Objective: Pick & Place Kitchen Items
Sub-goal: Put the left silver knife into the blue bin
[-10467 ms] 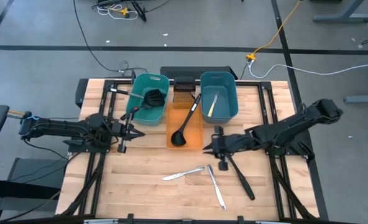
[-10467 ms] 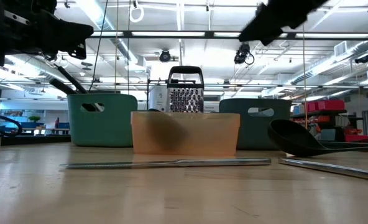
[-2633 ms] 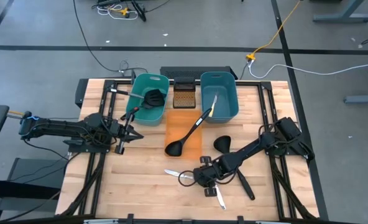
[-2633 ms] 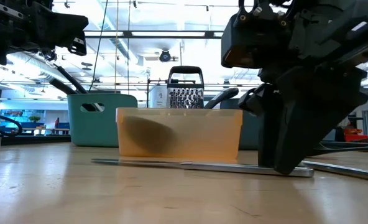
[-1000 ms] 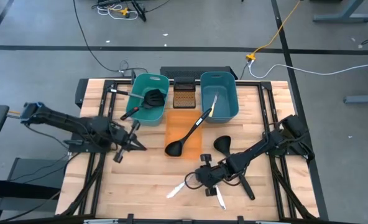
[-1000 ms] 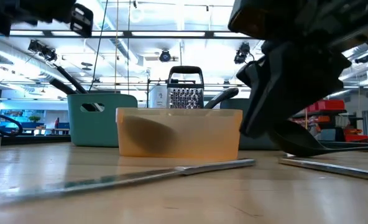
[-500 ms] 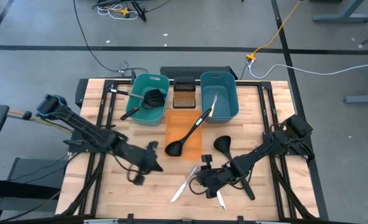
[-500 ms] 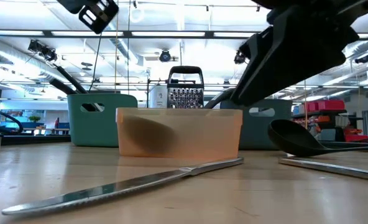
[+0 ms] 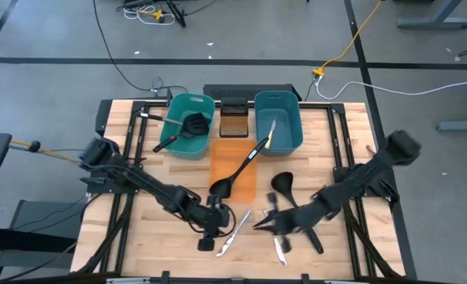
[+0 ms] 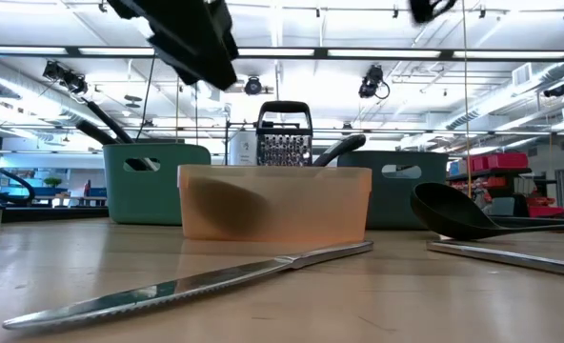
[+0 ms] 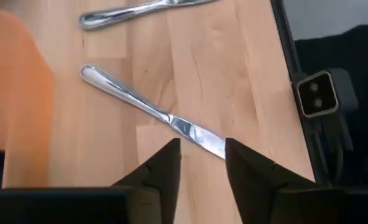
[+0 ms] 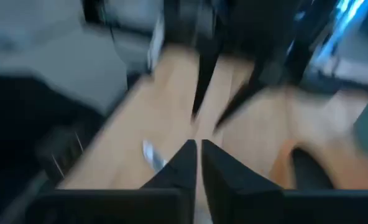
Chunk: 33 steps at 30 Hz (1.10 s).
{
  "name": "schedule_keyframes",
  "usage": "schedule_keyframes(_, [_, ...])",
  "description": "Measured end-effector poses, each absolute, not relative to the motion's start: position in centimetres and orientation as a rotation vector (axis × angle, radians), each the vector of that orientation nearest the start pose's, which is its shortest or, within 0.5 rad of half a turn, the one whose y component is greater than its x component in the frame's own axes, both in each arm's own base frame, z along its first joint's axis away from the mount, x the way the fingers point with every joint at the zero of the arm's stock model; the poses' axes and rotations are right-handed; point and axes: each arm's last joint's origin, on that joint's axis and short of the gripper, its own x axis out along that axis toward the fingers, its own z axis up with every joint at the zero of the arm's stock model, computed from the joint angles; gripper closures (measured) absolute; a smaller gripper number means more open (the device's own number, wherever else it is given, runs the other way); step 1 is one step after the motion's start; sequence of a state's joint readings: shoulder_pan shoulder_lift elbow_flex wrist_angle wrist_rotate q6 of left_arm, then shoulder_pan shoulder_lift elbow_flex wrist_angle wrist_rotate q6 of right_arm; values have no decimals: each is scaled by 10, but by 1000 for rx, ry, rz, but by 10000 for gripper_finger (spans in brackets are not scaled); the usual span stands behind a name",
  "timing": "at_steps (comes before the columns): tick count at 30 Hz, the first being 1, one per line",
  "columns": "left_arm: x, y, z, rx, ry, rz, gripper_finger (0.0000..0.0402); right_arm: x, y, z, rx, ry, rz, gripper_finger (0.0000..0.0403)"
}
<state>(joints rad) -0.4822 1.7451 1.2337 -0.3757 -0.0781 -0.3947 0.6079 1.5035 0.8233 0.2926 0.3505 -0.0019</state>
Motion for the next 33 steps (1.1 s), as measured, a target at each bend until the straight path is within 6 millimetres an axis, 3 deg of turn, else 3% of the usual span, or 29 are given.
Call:
schedule_keyframes(3, [333, -171, 216, -169, 934, -169, 248, 239, 153, 236, -153, 195, 266, 394])
schedule_keyframes(7, [333, -172, 214, -239, 954, -166, 237, 213, 129, 239, -127, 36, 325, 391])
schedule_keyframes(12, [336, -177, 212, -324, 939, -161, 242, 186, 104, 229, -101, -110, 340, 386])
schedule_keyframes(15, [344, -187, 196, -350, 928, -176, 251, 173, 91, 221, -72, -168, 301, 391])
schedule_keyframes(18, [359, -198, 180, -354, 928, -190, 265, 166, 84, 213, -24, -179, 274, 393])
schedule_keyframes(25, [390, -232, 166, -245, 908, -272, 288, 164, 83, 204, 13, -129, 286, 384])
schedule_keyframes(29, [396, -233, 159, -203, 966, -259, 320, 164, 85, 204, 15, -129, 321, 383])
schedule_keyframes(33, [397, -223, 155, -230, 1000, -190, 379, 163, 86, 205, 10, -143, 330, 382])
